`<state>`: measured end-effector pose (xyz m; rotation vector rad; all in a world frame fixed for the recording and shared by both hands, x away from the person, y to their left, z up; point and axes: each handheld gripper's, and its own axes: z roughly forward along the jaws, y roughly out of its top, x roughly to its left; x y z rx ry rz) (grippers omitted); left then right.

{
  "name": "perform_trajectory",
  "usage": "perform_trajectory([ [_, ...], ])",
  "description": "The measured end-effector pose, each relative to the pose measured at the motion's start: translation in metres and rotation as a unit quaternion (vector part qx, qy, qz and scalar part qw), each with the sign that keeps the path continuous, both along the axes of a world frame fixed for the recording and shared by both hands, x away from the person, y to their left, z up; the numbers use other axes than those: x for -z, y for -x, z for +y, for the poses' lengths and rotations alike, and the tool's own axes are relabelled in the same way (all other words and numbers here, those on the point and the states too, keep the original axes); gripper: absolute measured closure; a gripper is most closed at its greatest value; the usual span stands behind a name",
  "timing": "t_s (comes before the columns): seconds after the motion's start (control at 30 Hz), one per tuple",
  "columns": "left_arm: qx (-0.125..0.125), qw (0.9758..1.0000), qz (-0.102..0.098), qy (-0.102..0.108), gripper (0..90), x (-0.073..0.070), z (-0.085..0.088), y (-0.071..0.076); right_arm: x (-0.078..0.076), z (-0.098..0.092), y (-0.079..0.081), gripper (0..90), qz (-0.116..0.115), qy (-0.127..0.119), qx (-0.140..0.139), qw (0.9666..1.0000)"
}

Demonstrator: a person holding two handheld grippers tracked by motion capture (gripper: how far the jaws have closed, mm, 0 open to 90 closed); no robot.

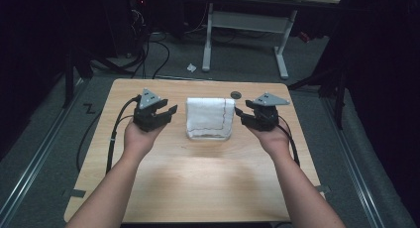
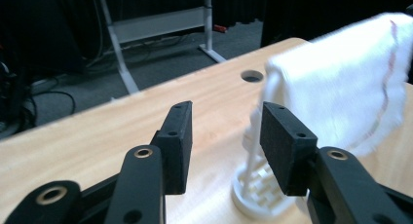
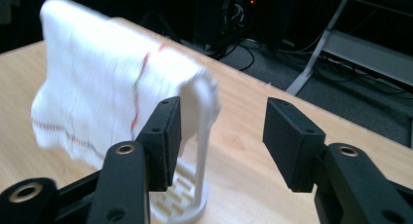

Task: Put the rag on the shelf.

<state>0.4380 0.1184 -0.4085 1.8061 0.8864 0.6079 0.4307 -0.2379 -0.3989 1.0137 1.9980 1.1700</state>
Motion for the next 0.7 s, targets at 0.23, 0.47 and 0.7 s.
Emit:
perform_trajectory([
  [0.23, 0.011, 0.999, 0.043, 0.01, 52.2, 0.051, 0.016, 0.035, 0.041, 0.002, 0.034, 39.3, 0.015, 0.009, -0.01, 0.9998],
  [0.47, 0.027, 0.9941, 0.099, -0.037, 47.6, 0.105, 0.02, 0.078, 0.087, 0.006, 0.069, 36.2, 0.055, 0.015, -0.032, 0.9978],
  [0.7, 0.062, 0.9903, 0.087, -0.09, 47.1, 0.115, 0.01, 0.137, 0.127, 0.008, 0.122, 38.2, 0.07, 0.017, -0.037, 0.9967],
])
